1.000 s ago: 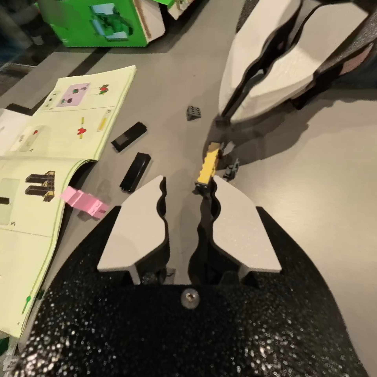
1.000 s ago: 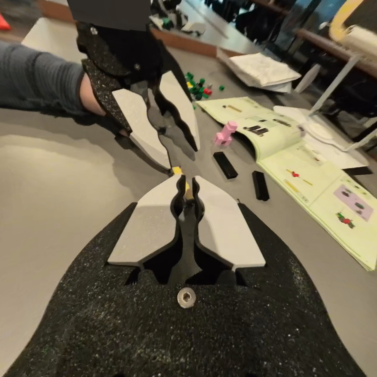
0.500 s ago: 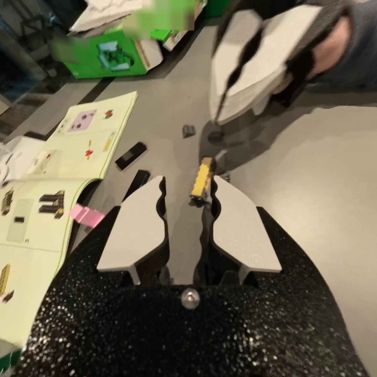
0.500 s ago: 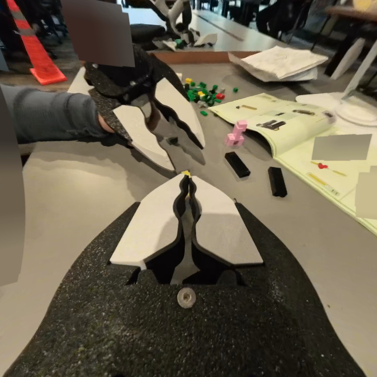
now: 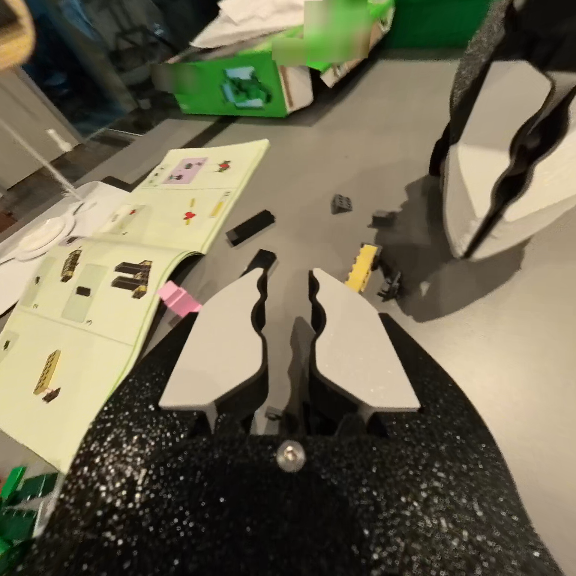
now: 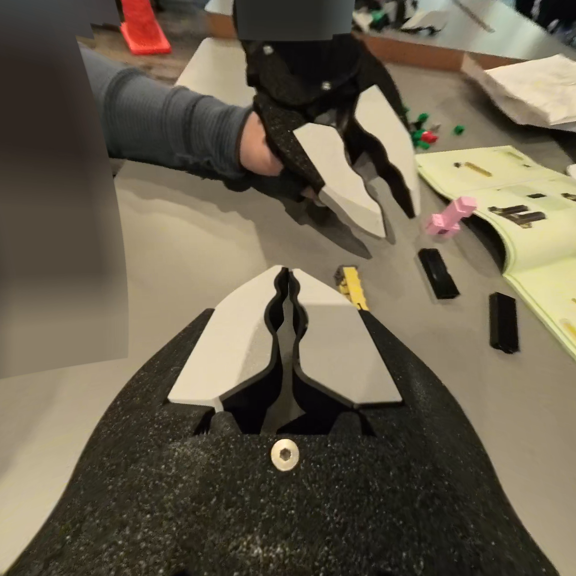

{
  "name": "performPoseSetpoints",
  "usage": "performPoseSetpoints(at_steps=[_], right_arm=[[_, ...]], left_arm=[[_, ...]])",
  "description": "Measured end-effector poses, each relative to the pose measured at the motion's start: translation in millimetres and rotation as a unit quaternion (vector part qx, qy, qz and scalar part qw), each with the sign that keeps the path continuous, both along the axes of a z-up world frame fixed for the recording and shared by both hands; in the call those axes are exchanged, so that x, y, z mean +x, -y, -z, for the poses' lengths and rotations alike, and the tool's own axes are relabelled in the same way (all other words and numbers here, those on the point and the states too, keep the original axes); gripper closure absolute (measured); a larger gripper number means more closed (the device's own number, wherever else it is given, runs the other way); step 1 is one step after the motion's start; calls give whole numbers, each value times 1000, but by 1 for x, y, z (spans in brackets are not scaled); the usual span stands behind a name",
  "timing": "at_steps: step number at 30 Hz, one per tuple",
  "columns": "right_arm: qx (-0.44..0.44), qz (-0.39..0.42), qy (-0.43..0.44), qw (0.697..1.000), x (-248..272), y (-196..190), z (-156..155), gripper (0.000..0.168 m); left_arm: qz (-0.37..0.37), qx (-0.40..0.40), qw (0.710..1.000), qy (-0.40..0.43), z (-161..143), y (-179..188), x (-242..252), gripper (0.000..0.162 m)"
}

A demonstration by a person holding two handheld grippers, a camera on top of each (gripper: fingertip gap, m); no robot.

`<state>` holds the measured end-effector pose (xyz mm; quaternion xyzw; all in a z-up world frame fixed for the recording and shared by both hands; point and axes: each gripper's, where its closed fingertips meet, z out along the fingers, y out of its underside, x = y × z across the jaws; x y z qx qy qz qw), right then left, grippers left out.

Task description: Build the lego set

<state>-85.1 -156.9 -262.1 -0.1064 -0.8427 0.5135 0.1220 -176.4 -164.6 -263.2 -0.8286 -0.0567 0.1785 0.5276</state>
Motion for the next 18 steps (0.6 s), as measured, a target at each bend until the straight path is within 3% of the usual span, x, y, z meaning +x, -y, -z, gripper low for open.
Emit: performPoseSetpoints(at_steps=[6, 18], right_arm=[[-42, 29, 3, 999, -9, -10, -4, 168], [-20, 31, 21, 999, -11, -9, 4, 168]], left_arm=[[-11, 4, 1000, -6, -4, 2, -3, 136], [-10, -3, 1000, -10, -2, 1, -3, 132]])
